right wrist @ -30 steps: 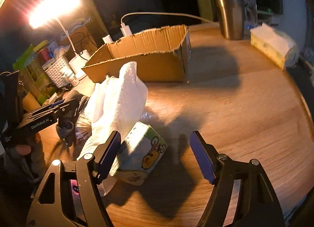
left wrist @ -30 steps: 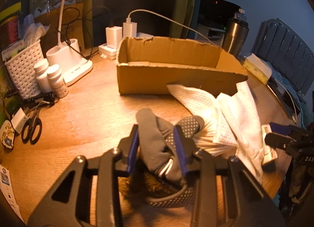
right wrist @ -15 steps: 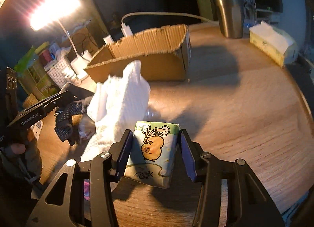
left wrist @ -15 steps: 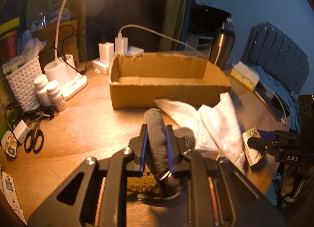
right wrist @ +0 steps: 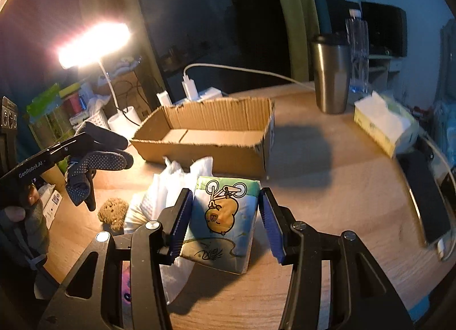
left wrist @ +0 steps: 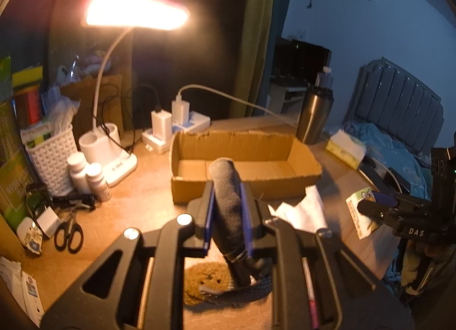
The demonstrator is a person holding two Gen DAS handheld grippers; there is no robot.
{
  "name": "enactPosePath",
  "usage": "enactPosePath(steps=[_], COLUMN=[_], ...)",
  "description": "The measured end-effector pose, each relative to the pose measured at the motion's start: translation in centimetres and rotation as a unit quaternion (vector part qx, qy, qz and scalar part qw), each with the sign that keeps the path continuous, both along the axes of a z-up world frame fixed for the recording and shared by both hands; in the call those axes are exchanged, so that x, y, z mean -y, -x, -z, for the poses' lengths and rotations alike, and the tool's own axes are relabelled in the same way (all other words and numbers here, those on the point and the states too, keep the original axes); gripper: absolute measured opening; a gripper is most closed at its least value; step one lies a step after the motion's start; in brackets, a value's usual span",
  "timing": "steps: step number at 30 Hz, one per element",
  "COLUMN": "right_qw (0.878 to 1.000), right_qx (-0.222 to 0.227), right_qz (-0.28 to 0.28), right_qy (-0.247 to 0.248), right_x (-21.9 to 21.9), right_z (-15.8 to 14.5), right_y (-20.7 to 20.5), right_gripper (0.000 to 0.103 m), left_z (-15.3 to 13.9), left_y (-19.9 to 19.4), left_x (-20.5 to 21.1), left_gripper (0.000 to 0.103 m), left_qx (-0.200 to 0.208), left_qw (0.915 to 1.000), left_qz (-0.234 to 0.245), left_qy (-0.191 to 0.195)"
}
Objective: Organize soft objects
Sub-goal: 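Carry the glove and juice carton with both tools down into the cardboard box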
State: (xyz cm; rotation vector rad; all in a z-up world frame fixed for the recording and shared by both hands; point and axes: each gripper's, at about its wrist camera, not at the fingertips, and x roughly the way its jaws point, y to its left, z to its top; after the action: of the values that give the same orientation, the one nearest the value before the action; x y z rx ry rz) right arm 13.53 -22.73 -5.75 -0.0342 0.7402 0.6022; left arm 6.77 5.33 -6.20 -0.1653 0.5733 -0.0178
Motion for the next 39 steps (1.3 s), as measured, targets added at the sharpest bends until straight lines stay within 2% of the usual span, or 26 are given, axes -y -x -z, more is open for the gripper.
enactPosePath(steps=[14,25,30,39], right_qw=[0.999,0.998,0.997,0.997], right_qx=[0.045,0.064,0.072,0.077], right_qz=[-0.004,-0.01,-0.004,0.0], right_qy=[-0.005,-0.011,-0.014,-0.015], right_x=[-0.9,-2.1,-2.7,-3.7], right_z=[-2.4,-3.4,-3.7,-3.6], right_y=[-1.2,-2.7,-4.0,-6.4], right_gripper=[0.051,0.051,0.051,0.051], left_z=[-1.8,-2.5,-2.1,-2.7], left_y=[-1.2,-2.5,-4.1,-6.1], left_x=[-0.4,-1.0,-1.7,-2.5], left_gripper=[0.018,0.018,0.018,0.018], left_qx=[0.027,0.051,0.051,0.076], left_qw=[0.9996,0.9987,0.9987,0.9969], left_qz=[-0.005,0.001,-0.002,0.003], left_qy=[-0.004,-0.002,0.006,0.018])
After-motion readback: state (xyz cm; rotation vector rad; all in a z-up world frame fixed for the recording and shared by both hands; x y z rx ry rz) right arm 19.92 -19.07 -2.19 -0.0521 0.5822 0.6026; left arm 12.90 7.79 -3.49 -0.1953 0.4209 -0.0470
